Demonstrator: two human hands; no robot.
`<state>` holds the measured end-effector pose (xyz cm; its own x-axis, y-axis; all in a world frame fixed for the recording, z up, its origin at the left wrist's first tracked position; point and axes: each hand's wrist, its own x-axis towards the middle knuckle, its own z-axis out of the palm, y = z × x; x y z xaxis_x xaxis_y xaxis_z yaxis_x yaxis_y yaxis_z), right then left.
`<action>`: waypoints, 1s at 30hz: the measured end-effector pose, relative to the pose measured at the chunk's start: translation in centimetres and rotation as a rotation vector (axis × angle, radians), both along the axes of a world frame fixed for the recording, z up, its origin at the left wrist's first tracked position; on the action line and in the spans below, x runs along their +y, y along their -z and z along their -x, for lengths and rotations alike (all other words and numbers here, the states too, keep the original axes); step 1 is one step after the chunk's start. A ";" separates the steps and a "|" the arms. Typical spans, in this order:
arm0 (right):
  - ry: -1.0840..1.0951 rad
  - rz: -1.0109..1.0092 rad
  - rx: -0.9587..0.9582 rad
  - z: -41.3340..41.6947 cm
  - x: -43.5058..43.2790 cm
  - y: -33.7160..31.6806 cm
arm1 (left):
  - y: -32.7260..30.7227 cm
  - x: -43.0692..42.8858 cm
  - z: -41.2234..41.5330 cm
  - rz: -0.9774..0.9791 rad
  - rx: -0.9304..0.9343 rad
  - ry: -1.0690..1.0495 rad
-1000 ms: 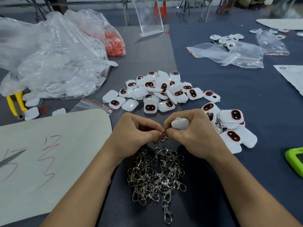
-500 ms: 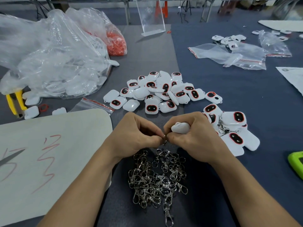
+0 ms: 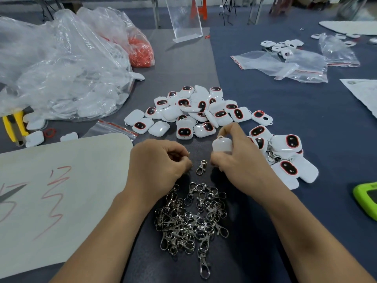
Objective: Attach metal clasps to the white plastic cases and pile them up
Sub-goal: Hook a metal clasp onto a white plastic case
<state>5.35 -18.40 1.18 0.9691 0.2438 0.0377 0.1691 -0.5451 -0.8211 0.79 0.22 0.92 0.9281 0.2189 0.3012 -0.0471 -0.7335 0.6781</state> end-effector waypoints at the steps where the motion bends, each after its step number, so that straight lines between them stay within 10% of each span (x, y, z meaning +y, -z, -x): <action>1: -0.001 0.014 0.007 0.0 0.0 0.0 | 0.0 -0.1 0.1 -0.097 -0.024 -0.013; 30: -0.114 0.023 -0.112 0.3 0.2 -0.3 | 0.0 -0.1 -0.3 -0.184 0.056 0.130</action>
